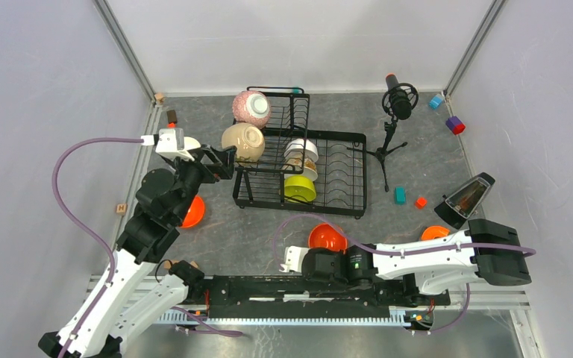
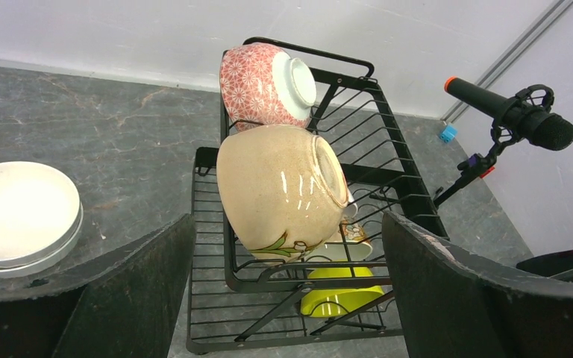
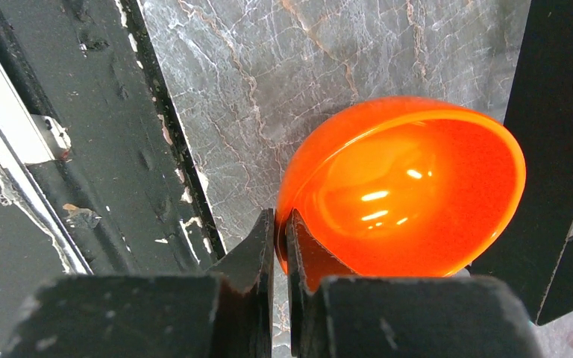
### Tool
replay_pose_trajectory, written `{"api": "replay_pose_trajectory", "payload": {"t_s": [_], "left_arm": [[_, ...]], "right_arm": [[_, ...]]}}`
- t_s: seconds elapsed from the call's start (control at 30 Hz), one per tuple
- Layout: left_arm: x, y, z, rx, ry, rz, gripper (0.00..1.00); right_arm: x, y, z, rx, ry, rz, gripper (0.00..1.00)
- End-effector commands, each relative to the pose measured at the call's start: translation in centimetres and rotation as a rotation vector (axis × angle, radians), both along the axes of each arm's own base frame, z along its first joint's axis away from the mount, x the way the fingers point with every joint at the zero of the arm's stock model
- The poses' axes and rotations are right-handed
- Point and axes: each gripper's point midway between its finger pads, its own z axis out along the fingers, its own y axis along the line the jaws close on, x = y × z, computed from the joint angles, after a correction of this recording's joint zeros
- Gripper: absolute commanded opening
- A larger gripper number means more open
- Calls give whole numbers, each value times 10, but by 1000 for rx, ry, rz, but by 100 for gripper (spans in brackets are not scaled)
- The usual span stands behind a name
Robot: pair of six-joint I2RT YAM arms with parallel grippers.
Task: Unload the bowls from the dish rack
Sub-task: Place the bowl at the center of the board.
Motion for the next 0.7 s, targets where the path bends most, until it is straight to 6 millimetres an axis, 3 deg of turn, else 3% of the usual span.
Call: {"api": "replay_pose_trajectory", "payload": {"t_s": [0.0, 0.67], "left_arm": [[-4, 7, 18, -3, -52, 19, 100], [-6, 11, 17, -1, -50, 38, 100]], "right_arm": [[-2, 8, 9, 21, 1, 2, 1], [-15, 6, -5, 39, 66, 2, 34]]}}
